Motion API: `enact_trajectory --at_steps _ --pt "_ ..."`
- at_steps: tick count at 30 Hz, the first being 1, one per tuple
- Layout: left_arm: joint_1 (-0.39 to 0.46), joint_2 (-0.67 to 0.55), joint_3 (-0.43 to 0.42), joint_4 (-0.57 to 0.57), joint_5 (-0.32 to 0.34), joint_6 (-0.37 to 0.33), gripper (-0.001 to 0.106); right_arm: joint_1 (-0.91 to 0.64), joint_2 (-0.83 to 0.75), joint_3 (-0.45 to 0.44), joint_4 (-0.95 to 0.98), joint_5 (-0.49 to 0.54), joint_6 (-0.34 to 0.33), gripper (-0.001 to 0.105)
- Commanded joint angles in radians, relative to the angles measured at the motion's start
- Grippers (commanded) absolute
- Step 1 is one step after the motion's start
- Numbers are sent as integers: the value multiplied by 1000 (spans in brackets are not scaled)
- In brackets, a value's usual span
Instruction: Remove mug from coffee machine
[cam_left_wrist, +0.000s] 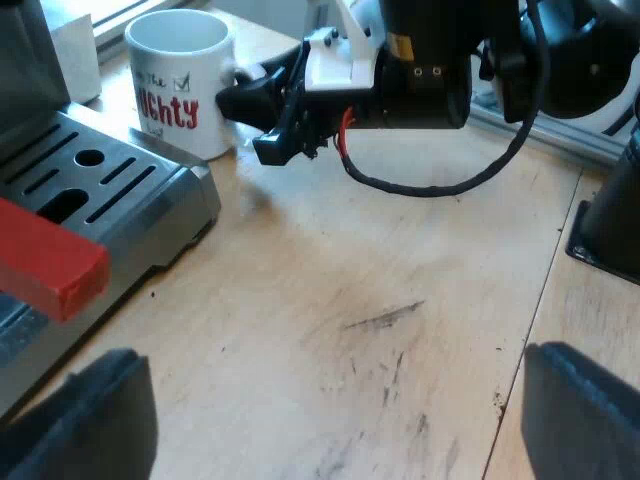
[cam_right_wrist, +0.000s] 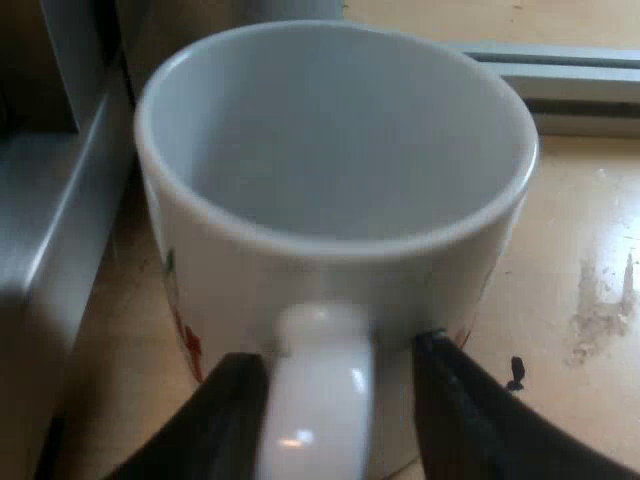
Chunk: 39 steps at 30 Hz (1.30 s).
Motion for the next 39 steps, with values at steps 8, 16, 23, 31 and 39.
enact_trajectory --at_steps 8,16,23,31,39 --pt "-5 3 -6 -2 -84 2 77 21 -150 -6 177 6 17 59" --pt "-5 3 -6 -2 -110 2 77 21 -446 -6 585 6 17 59" --pt "-5 3 -6 -2 -110 2 77 21 -752 -25 940 -22 17 59" --pt "-5 3 -6 1 -132 -20 77 21 -953 -116 1299 -80 21 59" --pt "-5 3 -54 141 -235 -74 77 21 -1023 -381 1758 -163 86 59"
